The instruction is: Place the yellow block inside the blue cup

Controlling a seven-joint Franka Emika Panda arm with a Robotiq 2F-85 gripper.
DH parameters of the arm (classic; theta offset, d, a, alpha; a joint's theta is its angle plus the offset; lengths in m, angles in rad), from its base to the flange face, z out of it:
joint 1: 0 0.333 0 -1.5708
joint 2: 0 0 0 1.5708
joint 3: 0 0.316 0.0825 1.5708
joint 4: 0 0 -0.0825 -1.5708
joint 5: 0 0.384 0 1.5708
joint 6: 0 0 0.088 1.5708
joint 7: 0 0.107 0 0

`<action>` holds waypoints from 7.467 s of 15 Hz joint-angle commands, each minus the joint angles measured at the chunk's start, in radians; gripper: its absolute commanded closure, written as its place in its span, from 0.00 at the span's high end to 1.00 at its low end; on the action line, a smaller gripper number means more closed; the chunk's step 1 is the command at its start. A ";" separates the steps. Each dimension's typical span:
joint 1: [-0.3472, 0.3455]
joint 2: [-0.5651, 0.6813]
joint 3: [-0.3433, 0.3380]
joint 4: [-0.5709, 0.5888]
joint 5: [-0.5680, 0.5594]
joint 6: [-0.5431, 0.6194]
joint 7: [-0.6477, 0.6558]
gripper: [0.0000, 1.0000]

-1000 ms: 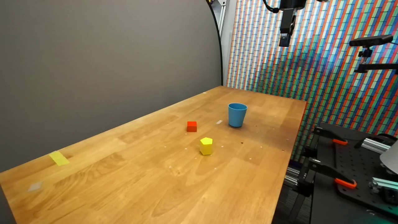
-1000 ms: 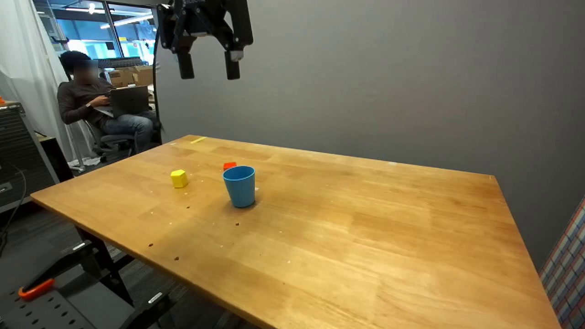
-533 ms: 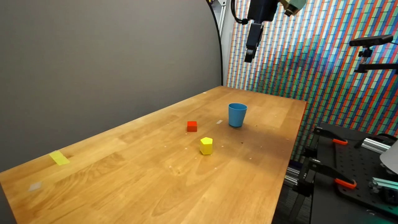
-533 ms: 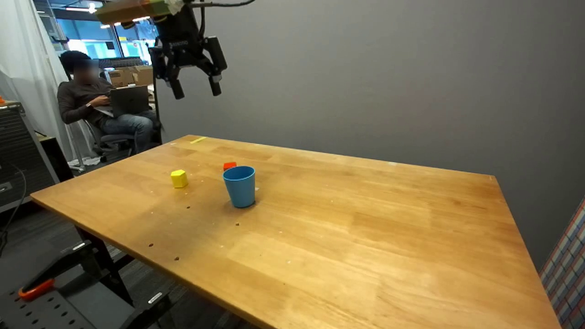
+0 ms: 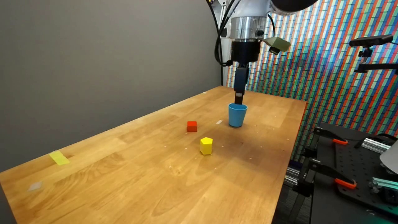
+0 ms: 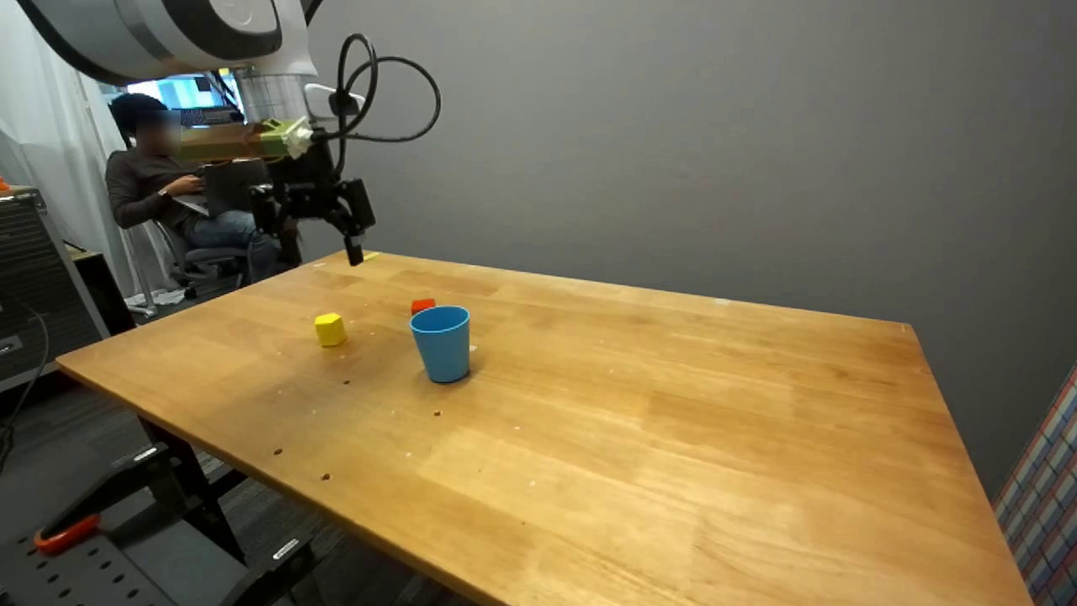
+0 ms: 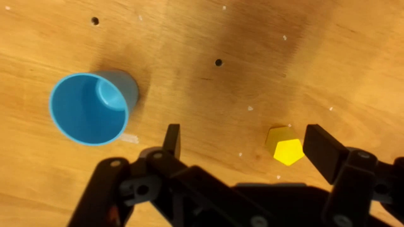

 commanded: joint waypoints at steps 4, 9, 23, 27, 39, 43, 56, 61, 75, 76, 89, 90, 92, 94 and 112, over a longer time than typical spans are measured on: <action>0.080 0.188 0.040 0.017 -0.087 0.196 0.051 1.00; 0.129 0.295 0.037 0.028 -0.127 0.351 0.043 1.00; 0.288 0.409 -0.163 0.089 -0.420 0.608 0.034 1.00; 0.305 0.433 -0.202 0.085 -0.463 0.607 0.030 0.72; 0.291 0.484 -0.196 0.088 -0.467 0.673 0.014 0.84; 0.344 0.482 -0.249 0.094 -0.488 0.694 0.014 1.00; 0.572 0.553 -0.514 0.119 -0.525 0.858 0.007 0.30; 0.669 0.529 -0.652 0.104 -0.506 0.802 0.013 0.21; 1.085 0.274 -1.354 0.098 -0.437 0.129 0.146 0.21; 1.079 0.255 -1.350 0.098 -0.411 0.067 0.138 0.21; 0.536 0.141 -0.672 0.087 -0.307 0.061 0.197 0.21; 0.462 0.155 -0.609 0.090 -0.323 0.097 0.197 0.21; 0.330 0.165 -0.494 0.095 -0.355 0.134 0.202 0.21; 0.219 0.173 -0.409 0.099 -0.389 0.158 0.209 0.21; -0.052 0.009 -0.169 0.066 -0.191 -0.028 -0.042 1.00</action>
